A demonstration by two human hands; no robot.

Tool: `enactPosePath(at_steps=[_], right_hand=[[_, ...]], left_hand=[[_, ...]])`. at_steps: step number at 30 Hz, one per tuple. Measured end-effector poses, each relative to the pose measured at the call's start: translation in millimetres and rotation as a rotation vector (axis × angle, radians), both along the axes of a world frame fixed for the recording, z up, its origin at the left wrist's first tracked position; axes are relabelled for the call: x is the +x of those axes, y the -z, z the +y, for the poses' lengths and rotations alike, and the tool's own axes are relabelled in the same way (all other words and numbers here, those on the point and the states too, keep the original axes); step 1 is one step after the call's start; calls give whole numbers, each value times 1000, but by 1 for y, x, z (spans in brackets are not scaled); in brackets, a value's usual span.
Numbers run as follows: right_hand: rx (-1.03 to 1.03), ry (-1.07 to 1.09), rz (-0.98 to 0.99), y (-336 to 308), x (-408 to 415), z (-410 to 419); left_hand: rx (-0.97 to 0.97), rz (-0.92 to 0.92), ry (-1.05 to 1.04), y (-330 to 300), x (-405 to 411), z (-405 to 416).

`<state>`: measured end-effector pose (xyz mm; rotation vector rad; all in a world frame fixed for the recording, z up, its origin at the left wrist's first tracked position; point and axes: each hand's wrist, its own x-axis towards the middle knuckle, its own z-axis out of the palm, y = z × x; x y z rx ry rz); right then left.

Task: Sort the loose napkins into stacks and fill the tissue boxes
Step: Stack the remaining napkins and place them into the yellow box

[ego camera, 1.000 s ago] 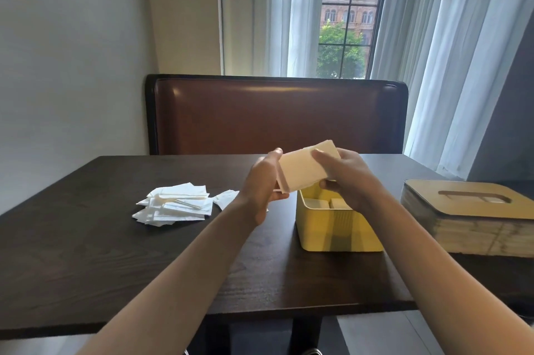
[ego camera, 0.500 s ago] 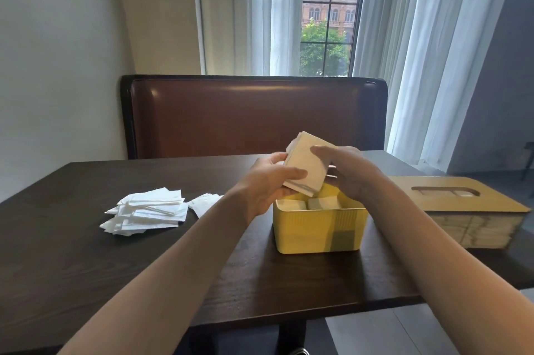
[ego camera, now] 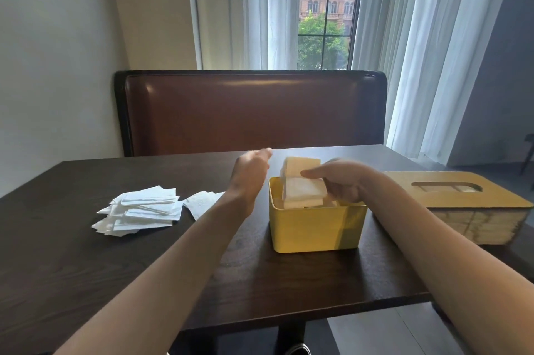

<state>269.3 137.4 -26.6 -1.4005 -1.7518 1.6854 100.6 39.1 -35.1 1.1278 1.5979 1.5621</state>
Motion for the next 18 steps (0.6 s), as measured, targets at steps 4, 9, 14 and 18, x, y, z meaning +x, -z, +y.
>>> enactPosePath(at_steps=[4,9,14,18], right_hand=[[46,-111,-249,9,-17,2],[147,-239,-458,16,-31,-6],[479,-342,-761,15,-36,-23],[499,-197,-633,18,-31,-18]], left_hand=[[-60,-95,38,3,1,-3],[-92,-97,77,7,3,-5],[-84,-64,81,9,3,-6],[-83,-79,87,8,1,-8]])
